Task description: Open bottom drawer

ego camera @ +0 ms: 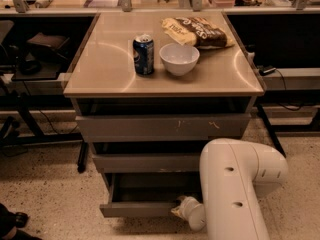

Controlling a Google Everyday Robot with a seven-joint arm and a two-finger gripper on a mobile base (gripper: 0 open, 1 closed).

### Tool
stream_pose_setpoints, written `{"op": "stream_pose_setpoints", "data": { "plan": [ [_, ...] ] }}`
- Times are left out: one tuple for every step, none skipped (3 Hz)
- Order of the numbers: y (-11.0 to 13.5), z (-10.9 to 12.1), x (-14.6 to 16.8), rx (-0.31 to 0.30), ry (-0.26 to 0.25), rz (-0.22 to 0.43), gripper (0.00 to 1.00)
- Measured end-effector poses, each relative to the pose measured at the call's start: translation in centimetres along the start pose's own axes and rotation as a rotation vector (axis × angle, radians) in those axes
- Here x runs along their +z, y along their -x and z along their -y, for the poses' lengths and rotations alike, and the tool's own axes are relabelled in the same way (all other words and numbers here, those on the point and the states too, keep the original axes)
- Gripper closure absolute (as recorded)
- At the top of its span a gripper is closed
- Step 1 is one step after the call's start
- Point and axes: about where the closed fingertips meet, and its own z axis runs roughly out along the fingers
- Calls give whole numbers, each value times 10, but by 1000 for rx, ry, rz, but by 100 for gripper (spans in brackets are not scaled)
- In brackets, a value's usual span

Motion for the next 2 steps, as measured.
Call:
{"op": "stream_pose_setpoints", "data": {
  "plan": [
    [-5, -11, -14, 9, -21, 8, 100],
    [-5, -11, -14, 9, -21, 8, 100]
  ]
}}
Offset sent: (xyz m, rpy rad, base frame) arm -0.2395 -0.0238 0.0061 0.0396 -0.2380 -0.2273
